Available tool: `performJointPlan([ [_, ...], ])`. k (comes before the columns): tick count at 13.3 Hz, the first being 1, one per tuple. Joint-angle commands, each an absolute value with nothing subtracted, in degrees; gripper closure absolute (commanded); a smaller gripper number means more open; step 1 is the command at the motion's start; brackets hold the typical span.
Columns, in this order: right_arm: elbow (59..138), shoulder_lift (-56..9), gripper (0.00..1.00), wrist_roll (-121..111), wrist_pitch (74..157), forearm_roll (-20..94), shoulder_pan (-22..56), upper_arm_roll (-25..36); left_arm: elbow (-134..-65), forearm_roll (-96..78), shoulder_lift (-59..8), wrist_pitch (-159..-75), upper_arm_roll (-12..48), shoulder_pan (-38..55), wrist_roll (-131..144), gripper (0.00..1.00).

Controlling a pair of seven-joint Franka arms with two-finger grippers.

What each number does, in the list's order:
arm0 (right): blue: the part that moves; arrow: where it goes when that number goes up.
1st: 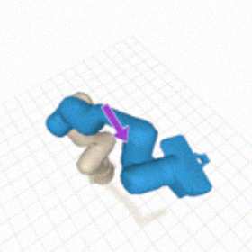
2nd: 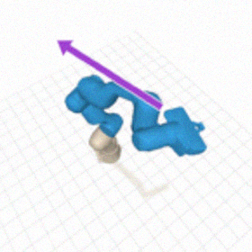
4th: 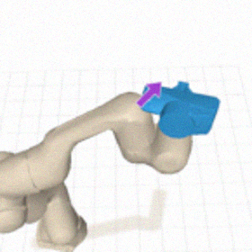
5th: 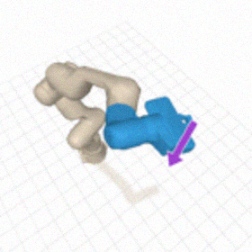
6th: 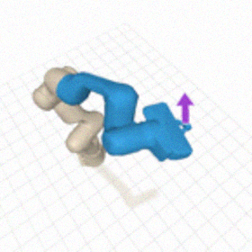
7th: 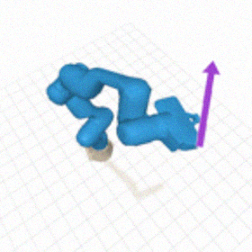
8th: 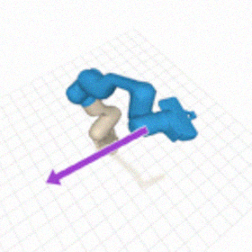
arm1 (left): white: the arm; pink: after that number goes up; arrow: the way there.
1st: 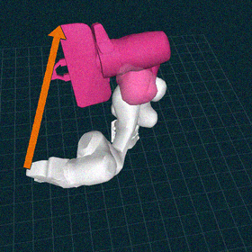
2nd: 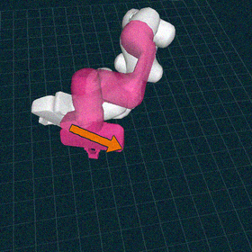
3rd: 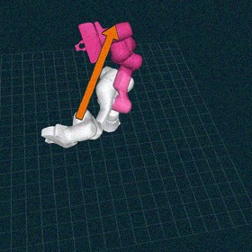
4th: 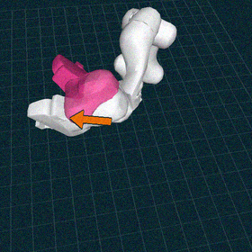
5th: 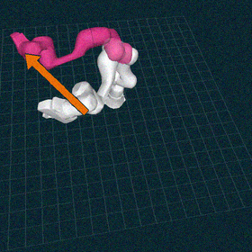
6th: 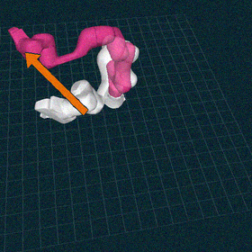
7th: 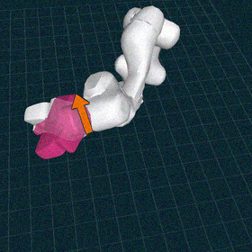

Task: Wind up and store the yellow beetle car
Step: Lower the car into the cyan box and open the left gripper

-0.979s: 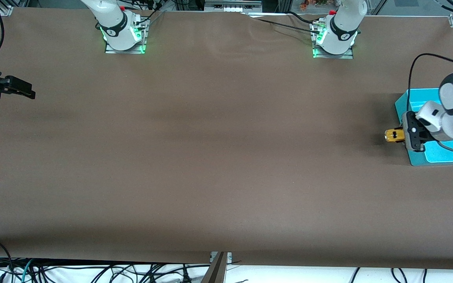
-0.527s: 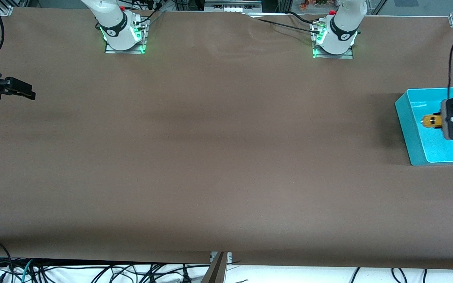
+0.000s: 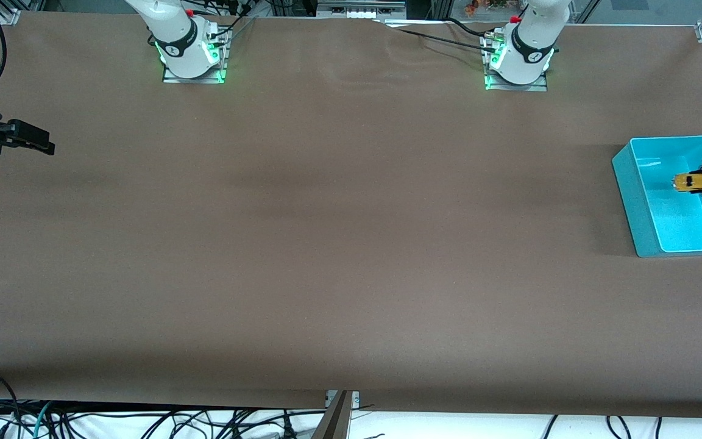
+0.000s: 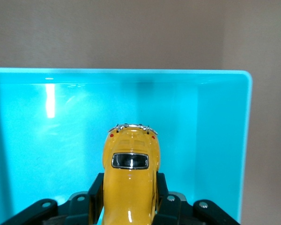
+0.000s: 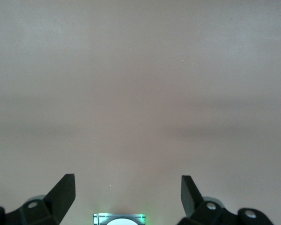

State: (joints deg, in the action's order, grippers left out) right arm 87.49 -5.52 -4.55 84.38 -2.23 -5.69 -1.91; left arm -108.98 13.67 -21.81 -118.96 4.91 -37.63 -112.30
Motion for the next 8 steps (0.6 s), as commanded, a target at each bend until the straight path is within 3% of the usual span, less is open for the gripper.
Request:
performJointPlan([
  [1,85.9,-6.2,0.0,-4.2,83.8,-1.2,-6.1,-1.9,-110.2,15.1,-25.4,-122.9,5.7,-40.2,-113.7,0.87],
  [4,85.9,-6.2,0.0,-4.2,83.8,-1.1,-6.1,-1.9,-111.3,15.1,-28.3,-127.2,5.8,-42.1,-115.2,0.86],
  [6,85.9,-6.2,0.0,-4.2,83.8,-1.2,-6.1,-1.9,-113.3,15.0,-28.4,-130.6,5.8,-43.1,-115.2,0.74],
  [7,85.9,-6.2,0.0,-4.2,83.9,-1.2,-6.1,-1.9,-113.6,14.4,-28.4,-130.9,5.8,-43.3,-115.2,0.53],
  [8,85.9,-6.2,0.0,-4.2,83.9,-1.2,-6.1,-1.9,-113.6,14.2,-28.0,-130.7,5.9,-43.3,-115.4,0.01],
])
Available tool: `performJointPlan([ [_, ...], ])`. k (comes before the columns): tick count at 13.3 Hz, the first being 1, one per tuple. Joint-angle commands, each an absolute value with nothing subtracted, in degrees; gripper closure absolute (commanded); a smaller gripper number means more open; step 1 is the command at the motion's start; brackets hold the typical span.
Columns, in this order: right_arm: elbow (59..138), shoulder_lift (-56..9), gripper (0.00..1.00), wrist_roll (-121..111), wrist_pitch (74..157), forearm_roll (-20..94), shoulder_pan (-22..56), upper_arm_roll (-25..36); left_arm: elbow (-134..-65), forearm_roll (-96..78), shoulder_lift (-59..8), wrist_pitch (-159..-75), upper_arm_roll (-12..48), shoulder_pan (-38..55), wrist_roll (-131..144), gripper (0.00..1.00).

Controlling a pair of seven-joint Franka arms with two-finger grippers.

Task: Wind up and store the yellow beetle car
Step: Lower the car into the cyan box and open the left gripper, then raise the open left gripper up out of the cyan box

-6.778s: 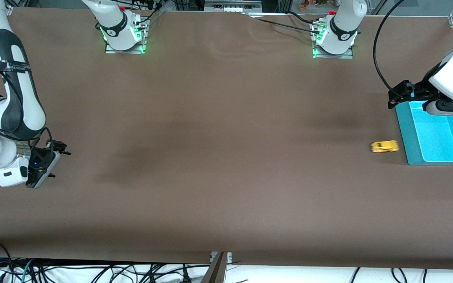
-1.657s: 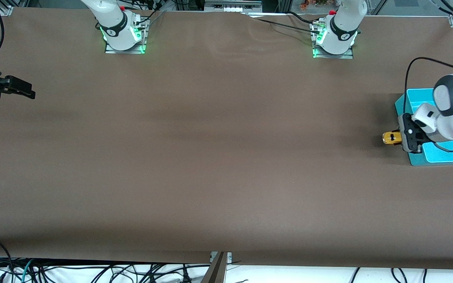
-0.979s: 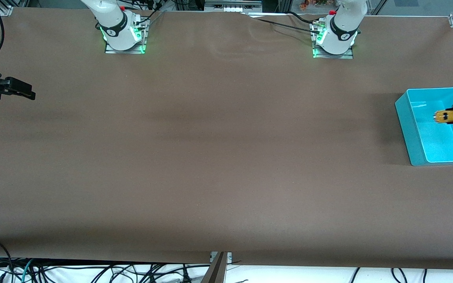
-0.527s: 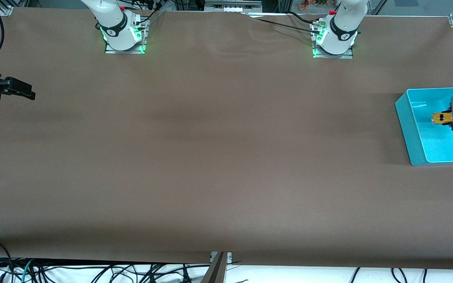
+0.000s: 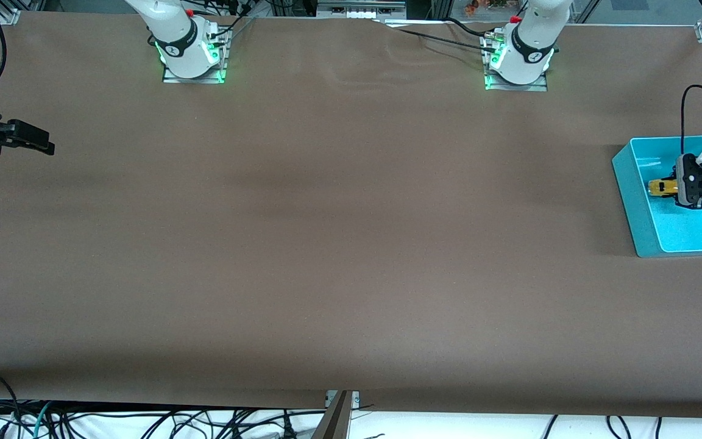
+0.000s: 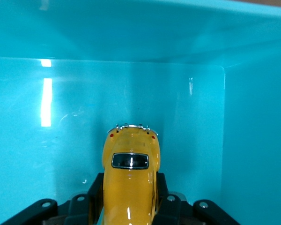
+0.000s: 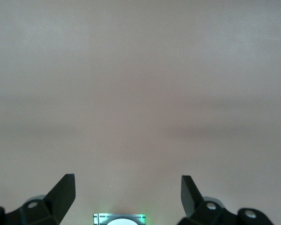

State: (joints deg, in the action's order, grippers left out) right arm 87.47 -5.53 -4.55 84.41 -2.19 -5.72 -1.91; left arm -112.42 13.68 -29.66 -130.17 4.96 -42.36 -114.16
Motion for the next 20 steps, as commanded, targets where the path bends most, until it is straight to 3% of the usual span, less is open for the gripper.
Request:
performJointPlan([
  [1,85.9,-6.2,0.0,-4.2,83.8,-1.2,-6.1,-1.9,-113.4,14.2,-27.6,-130.3,6.1,-43.2,-115.4,0.0],
  [5,85.8,-6.2,0.0,-4.2,83.8,-1.2,-6.1,-1.9,-111.9,14.2,-22.7,-122.7,7.6,-42.5,-115.0,0.0],
  [9,85.9,-6.2,0.0,-4.2,83.8,-1.2,-6.1,-1.9,-103.6,14.0,-17.5,-105.8,13.5,-42.5,-109.3,0.0],
  [11,85.8,-6.2,0.0,-4.2,83.8,-1.2,-6.1,-1.9,-96.8,14.0,-17.5,-95.6,19.8,-42.4,-100.9,0.0],
  [13,85.9,-6.2,0.0,-4.2,83.8,-1.2,-6.1,-1.9,-92.6,14.0,-17.6,-90.6,26.7,-42.4,-90.0,0.0],
  [17,85.8,-6.2,0.0,-4.2,83.8,-1.2,-6.1,-1.9,-88.9,12.7,-17.6,-85.1,39.7,-42.4,-64.7,0.0],
  [20,85.8,-6.2,0.0,-4.2,83.8,-1.2,-6.1,-1.9,-88.1,10.9,-17.2,-84.4,44.6,-42.1,-50.3,0.0],
])
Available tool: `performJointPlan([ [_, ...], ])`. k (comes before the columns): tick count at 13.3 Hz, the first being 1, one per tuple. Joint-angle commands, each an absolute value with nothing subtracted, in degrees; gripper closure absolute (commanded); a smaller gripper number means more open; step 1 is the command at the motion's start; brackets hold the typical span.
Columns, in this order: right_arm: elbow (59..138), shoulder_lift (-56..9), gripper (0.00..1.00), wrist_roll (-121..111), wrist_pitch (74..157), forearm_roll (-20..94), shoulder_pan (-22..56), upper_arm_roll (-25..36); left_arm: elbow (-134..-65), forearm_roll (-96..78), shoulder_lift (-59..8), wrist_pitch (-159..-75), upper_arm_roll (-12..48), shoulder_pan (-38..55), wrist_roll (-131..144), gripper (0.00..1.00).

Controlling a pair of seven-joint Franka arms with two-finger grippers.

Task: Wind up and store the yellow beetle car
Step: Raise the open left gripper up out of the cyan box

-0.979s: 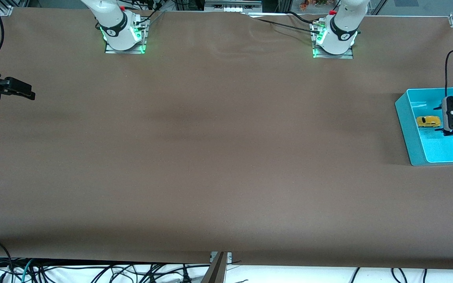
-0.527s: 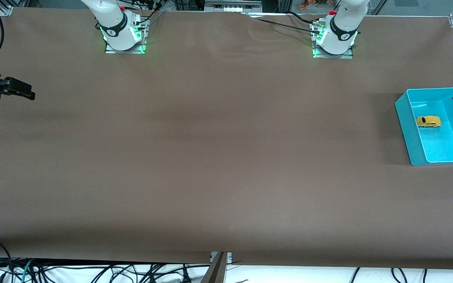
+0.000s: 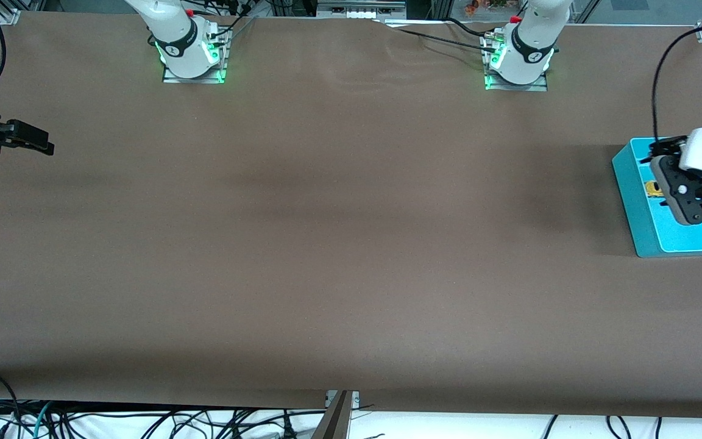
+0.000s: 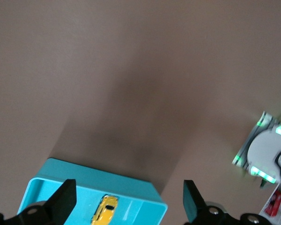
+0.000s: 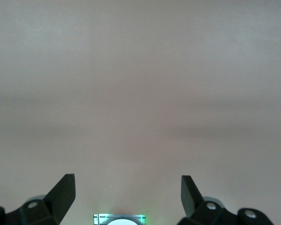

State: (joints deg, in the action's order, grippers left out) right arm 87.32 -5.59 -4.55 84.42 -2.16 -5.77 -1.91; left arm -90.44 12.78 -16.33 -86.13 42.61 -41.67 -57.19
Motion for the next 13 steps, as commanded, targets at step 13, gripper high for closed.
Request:
performJointPlan([
  [13,85.8,-6.2,0.0,-4.2,83.8,-1.2,-6.1,-1.9,-95.8,0.4,0.8,-93.3,8.7,-3.6,-2.2,0.0],
])
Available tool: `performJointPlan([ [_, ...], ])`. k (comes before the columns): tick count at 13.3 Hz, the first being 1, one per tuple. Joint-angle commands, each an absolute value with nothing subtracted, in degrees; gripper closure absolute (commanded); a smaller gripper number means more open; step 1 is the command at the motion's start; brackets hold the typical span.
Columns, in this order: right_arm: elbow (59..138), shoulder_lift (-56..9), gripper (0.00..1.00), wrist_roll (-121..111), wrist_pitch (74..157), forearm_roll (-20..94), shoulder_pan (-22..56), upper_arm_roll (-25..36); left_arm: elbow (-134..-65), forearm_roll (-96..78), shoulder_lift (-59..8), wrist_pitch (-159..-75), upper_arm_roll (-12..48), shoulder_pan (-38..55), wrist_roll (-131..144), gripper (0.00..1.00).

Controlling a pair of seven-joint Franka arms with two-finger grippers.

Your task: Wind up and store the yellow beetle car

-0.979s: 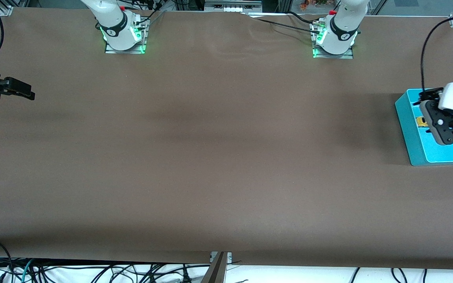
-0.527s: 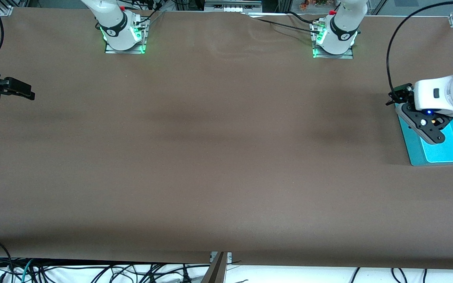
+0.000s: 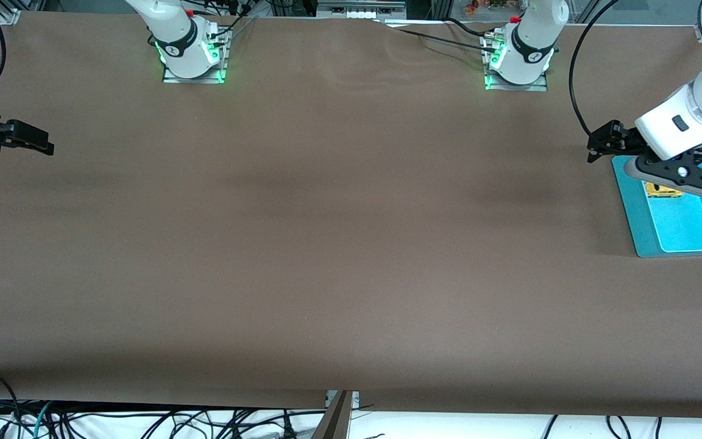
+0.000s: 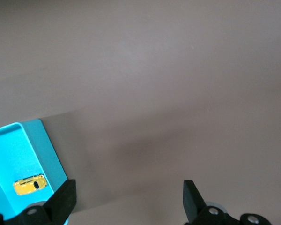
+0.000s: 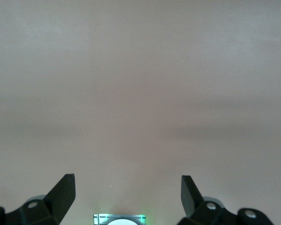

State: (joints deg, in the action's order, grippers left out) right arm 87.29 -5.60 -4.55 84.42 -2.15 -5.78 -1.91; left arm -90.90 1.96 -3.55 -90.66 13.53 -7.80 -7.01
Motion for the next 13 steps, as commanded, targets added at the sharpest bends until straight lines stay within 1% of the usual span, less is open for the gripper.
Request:
performJointPlan([
  [1,85.8,-6.2,0.0,-4.2,83.8,-1.2,-6.1,-1.9,-96.1,0.3,1.2,-93.3,7.9,-3.3,-1.2,0.0],
  [5,85.8,-6.2,0.0,-4.2,83.8,-1.2,-6.1,-1.9,-98.4,-0.5,2.5,-93.9,5.3,-1.2,-0.7,0.0],
  [13,85.8,-6.2,0.0,-4.2,83.8,-1.2,-6.1,-1.9,-99.1,-1.0,2.8,-94.3,5.2,-0.6,3.3,0.0],
])
